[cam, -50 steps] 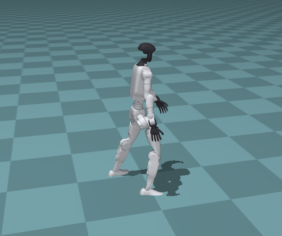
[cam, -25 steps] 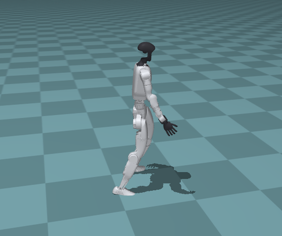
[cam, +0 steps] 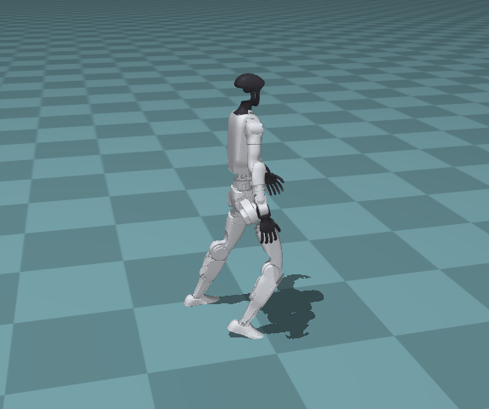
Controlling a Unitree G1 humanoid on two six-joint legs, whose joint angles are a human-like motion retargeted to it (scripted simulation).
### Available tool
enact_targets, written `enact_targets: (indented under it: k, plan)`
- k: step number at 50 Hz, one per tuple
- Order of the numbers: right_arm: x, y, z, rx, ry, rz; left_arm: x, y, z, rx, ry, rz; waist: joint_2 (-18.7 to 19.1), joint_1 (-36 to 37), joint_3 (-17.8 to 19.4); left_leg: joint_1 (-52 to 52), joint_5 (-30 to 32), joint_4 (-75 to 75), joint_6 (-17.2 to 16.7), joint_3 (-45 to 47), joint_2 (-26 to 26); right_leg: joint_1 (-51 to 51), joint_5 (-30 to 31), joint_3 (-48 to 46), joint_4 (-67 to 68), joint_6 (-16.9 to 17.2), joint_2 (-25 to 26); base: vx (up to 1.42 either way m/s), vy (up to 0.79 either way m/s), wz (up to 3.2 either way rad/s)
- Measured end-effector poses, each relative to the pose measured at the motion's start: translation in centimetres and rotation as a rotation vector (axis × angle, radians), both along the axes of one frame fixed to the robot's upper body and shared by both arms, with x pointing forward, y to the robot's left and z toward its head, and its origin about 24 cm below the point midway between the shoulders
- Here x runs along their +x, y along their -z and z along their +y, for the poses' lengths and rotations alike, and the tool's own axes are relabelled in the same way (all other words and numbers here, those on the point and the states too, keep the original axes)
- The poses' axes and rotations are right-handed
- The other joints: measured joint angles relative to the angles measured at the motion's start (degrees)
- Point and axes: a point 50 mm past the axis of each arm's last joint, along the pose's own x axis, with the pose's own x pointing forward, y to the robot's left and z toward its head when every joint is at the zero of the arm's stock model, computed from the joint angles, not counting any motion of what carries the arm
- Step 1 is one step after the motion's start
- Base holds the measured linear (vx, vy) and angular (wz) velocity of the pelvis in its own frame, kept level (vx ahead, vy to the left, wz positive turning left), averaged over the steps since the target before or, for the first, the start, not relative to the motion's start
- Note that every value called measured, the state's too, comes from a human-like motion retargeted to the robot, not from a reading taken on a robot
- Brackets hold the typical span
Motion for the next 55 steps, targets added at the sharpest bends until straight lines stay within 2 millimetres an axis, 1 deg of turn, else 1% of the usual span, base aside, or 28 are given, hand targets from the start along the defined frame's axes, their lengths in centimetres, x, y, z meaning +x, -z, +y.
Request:
enact_targets:
  k: [3,5,8,10,13,15,17,18,20,22,23,25,28,30,32,33,35,36,38,40,42,43,45,47,49,51,53,55]
  plan:
    - [0.0,-0.2,-0.7,-0.009,0.035,-0.004,2.4,-1.2,-2.0,-0.007,0.092,-0.094,0.7,-4.0,0.8,2.3,0.2,1.6,-0.1,-2.6,0.3,3.7,4.1,0.0,-23.1,0.8,0.0,0.69,-0.18,0.75]
    - [-0.1,-0.3,-1.0,-0.026,0.060,-0.003,3.5,-1.8,-3.1,0.020,0.173,-0.139,0.8,-5.4,1.4,3.6,0.3,4.0,0.1,-3.5,0.3,6.1,6.1,2.3,-30.9,1.6,0.1,0.71,-0.24,0.28]
    - [0.7,-0.5,-1.2,-0.045,0.058,-0.002,3.9,-2.0,-4.5,0.052,0.293,-0.160,1.8,-5.0,2.6,3.5,2.3,12.2,0.7,-2.0,1.4,8.8,0.1,2.8,-26.8,2.1,0.8,0.69,-0.25,-0.25]
    - [1.6,-0.6,-1.3,-0.068,0.023,0.016,3.1,-1.2,-5.3,0.031,0.326,-0.134,2.2,-5.1,3.7,0.9,4.0,22.5,1.2,-0.4,2.4,11.6,-2.1,2.9,-25.6,2.5,0.9,0.66,-0.22,-0.30]
    - [4.2,-1.3,-1.6,-0.128,-0.054,0.033,0.5,0.9,-6.0,-0.056,0.308,-0.020,3.3,-4.8,3.8,-8.2,4.3,41.1,2.4,3.5,5.1,13.4,-2.8,3.5,-25.7,1.9,1.7,0.58,-0.15,-0.40]
    - [6.8,-2.0,-1.6,-0.163,-0.084,-0.006,-2.0,2.5,-6.2,-0.098,0.303,0.080,4.0,-3.7,3.0,-14.1,1.6,49.3,3.6,6.2,5.9,13.5,-2.7,4.5,-26.4,1.6,2.1,0.54,-0.04,-0.68]
    - [9.9,-2.9,-1.3,-0.178,-0.071,-0.104,-5.0,4.2,-6.2,-0.116,0.319,0.191,4.4,-2.1,2.3,-18.5,-1.5,52.0,4.0,8.7,5.2,14.3,-2.1,6.0,-28.0,1.6,2.0,0.55,0.05,-0.81]
    - [11.4,-3.4,-1.1,-0.185,-0.044,-0.172,-6.7,4.9,-6.2,-0.118,0.318,0.236,4.6,-1.3,2.2,-20.5,-2.1,52.8,3.6,10.1,5.1,15.2,-1.9,6.5,-29.0,1.6,1.9,0.56,0.10,-0.83]
    - [14.6,-4.6,0.0,-0.145,-0.006,-0.312,-10.1,6.2,-6.2,-0.136,0.340,0.356,4.5,1.1,2.1,-21.9,-3.9,47.6,3.8,13.2,3.2,16.8,-0.5,8.6,-31.1,1.5,1.5,0.56,0.13,-0.87]
    - [17.4,-6.1,0.9,-0.119,0.057,-0.471,-13.1,7.0,-5.9,-0.148,0.298,0.426,4.3,2.9,2.5,-23.7,-5.3,42.2,3.0,16.7,2.5,18.7,-0.1,9.3,-32.5,2.0,0.7,0.55,0.20,-0.69]
    - [18.7,-6.8,1.7,-0.088,0.078,-0.539,-14.6,7.4,-5.8,-0.159,0.272,0.466,4.1,4.4,2.7,-23.3,-5.8,35.8,3.1,18.6,1.4,19.3,0.4,10.3,-33.0,2.3,0.3,0.54,0.22,-0.73]
    - [21.1,-8.4,2.9,-0.064,0.062,-0.669,-16.7,7.7,-5.3,-0.172,0.192,0.508,3.5,7.0,3.7,-22.6,-3.9,22.4,3.0,22.4,-0.8,20.8,0.8,11.5,-33.5,3.1,-0.5,0.54,0.26,-0.58]
    - [22.9,-10.1,4.4,-0.053,-0.002,-0.790,-19.5,7.8,-4.4,-0.179,0.066,0.564,4.0,8.4,4.6,-21.5,2.6,6.6,3.1,27.5,-2.2,22.8,0.1,10.5,-30.3,3.4,0.1,0.55,0.33,0.18]
    - [23.1,-10.4,5.0,-0.052,-0.061,-0.814,-20.9,7.8,-4.0,-0.172,0.038,0.619,3.6,8.6,4.8,-20.1,2.2,3.8,4.1,27.9,-3.5,23.0,0.8,10.1,-26.2,4.0,-0.1,0.56,0.36,0.57]
    - [22.4,-10.0,4.8,-0.061,-0.106,-0.802,-21.3,7.8,-3.9,-0.164,0.062,0.658,3.4,9.4,4.4,-18.5,-0.5,4.1,4.4,25.8,-4.3,21.3,3.1,12.0,-20.5,5.2,0.2,0.55,0.38,0.52]
    - [21.7,-9.5,4.6,-0.064,-0.127,-0.782,-21.2,7.8,-3.9,-0.161,0.093,0.669,3.5,9.3,4.2,-17.6,-1.6,4.1,4.1,24.4,-4.6,20.0,4.8,12.8,-16.2,6.0,0.5,0.56,0.38,0.76]
    - [19.7,-8.1,3.8,-0.077,-0.153,-0.707,-20.4,7.7,-3.9,-0.148,0.163,0.673,3.9,9.0,3.8,-16.0,-3.3,4.3,3.5,22.2,-5.3,16.8,8.9,14.1,-6.7,7.5,1.4,0.58,0.37,0.99]
    - [18.3,-7.2,3.1,-0.087,-0.152,-0.649,-19.4,7.7,-3.9,-0.133,0.198,0.659,4.2,8.8,3.6,-15.2,-3.9,4.6,3.5,21.1,-5.7,15.1,11.7,14.4,-2.1,8.0,1.8,0.58,0.33,1.13]
    - [14.9,-5.1,1.8,-0.108,-0.133,-0.516,-17.0,7.4,-3.8,-0.095,0.257,0.609,4.8,8.3,3.4,-13.4,-4.7,5.3,3.4,18.6,-6.4,11.8,15.2,13.2,6.0,7.6,1.5,0.58,0.31,1.22]
    - [10.7,-3.1,0.7,-0.120,-0.097,-0.362,-13.9,6.9,-3.8,-0.057,0.290,0.528,5.7,7.9,3.4,-11.2,-4.9,5.5,2.9,15.9,-7.0,8.9,12.4,9.8,11.8,4.2,-0.8,0.57,0.29,1.27]
    - [6.1,-1.4,0.1,-0.110,-0.078,-0.193,-10.1,6.1,-4.3,-0.033,0.304,0.409,6.4,7.2,3.6,-9.0,-4.1,4.8,2.2,12.5,-7.9,6.5,8.9,6.6,14.3,1.0,-2.7,0.55,0.26,1.51]
    - [3.9,-0.8,0.0,-0.094,-0.073,-0.109,-8.1,5.5,-4.7,-0.025,0.314,0.343,6.7,6.6,3.6,-8.0,-3.5,4.3,2.0,10.4,-8.3,5.5,7.9,5.8,14.4,0.0,-2.8,0.53,0.21,1.74]
    - [-0.3,0.2,0.2,-0.041,-0.074,0.047,-4.2,4.1,-5.9,-0.016,0.344,0.208,7.2,4.9,3.7,-6.3,-2.2,3.2,1.4,6.1,-8.8,3.9,5.9,4.7,12.2,-1.1,-1.7,0.52,0.16,1.95]
    - [-3.6,0.6,0.8,0.025,-0.069,0.164,-0.7,2.2,-7.5,-0.012,0.395,0.069,7.7,2.5,4.1,-5.0,-1.1,2.6,0.6,1.4,-8.9,3.4,3.3,3.6,5.7,-0.7,-0.2,0.53,0.09,2.14]
    - [-6.3,0.7,1.4,0.078,-0.060,0.250,2.1,0.3,-9.2,-0.010,0.461,-0.060,8.1,0.0,4.4,-3.7,-0.2,2.4,-0.1,-3.0,-9.1,3.9,1.6,3.2,-4.0,-0.2,1.0,0.54,0.03,2.14]
    - [-8.3,0.8,1.9,0.116,-0.028,0.298,4.2,-1.8,-11.0,-0.013,0.527,-0.191,8.0,-2.4,5.1,-2.3,0.3,2.8,-0.8,-7.3,-9.8,5.8,2.5,4.8,-17.7,0.9,2.1,0.56,-0.03,2.00]
    - [-9.5,0.7,2.3,0.138,0.006,0.322,5.8,-3.9,-12.5,-0.016,0.592,-0.312,7.4,-4.2,6.3,-0.6,0.1,3.9,-1.2,-11.0,-10.8,8.6,5.9,9.2,-31.7,2.2,2.4,0.58,-0.10,1.68]
    - [-9.9,0.7,2.4,0.145,0.041,0.318,6.6,-5.7,-13.6,0.004,0.668,-0.399,7.4,-4.9,7.3,0.1,-0.7,6.6,-1.5,-13.5,-11.2,10.2,7.4,11.9,-35.3,2.3,2.1,0.55,-0.13,1.14]
